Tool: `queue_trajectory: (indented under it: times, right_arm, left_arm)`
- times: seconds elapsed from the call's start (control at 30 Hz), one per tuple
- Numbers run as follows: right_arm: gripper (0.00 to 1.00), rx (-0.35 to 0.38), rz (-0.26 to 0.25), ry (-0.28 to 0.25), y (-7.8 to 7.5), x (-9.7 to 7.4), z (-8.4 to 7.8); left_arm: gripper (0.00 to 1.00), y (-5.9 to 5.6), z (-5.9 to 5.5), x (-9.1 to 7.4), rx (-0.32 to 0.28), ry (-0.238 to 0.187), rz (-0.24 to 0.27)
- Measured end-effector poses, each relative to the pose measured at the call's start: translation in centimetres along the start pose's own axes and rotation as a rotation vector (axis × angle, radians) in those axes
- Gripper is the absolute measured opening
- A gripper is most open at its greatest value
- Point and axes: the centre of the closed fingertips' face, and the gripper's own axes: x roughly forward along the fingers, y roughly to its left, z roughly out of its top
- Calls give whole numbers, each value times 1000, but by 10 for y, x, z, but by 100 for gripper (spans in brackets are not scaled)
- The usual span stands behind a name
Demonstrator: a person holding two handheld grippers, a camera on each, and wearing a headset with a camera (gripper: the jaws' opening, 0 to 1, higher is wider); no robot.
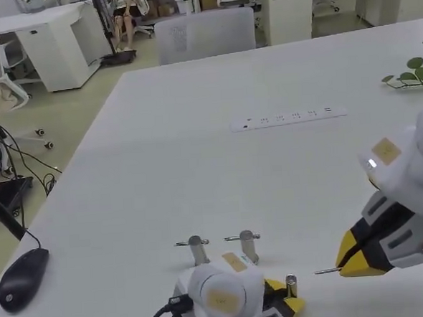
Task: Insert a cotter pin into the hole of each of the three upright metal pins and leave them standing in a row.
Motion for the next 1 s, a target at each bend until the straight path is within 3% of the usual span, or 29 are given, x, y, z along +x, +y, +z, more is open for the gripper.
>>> queue_trajectory:
  times: [0.1,0.17,0.27,0.67,1.0]
  right_arm:
    - [3,-1,1,-1,0,1,1]
    - [3,-3,0,-1,1,3,2]
    - [3,-6,3,2,2,6,2]
    - [3,-12,-14,1,-1,18,-4]
    - [3,3,-19,-24,-3,30,-2]
  left_arm:
    - [7,0,-1,-1,20,1,-24]
    - [7,1,0,-2,104,6,-47]
    - [7,-1,0,-2,151,7,-90]
    - [6,-7,-4,-5,236,-15,-285]
    - [6,-9,-4,-5,267,-15,-340]
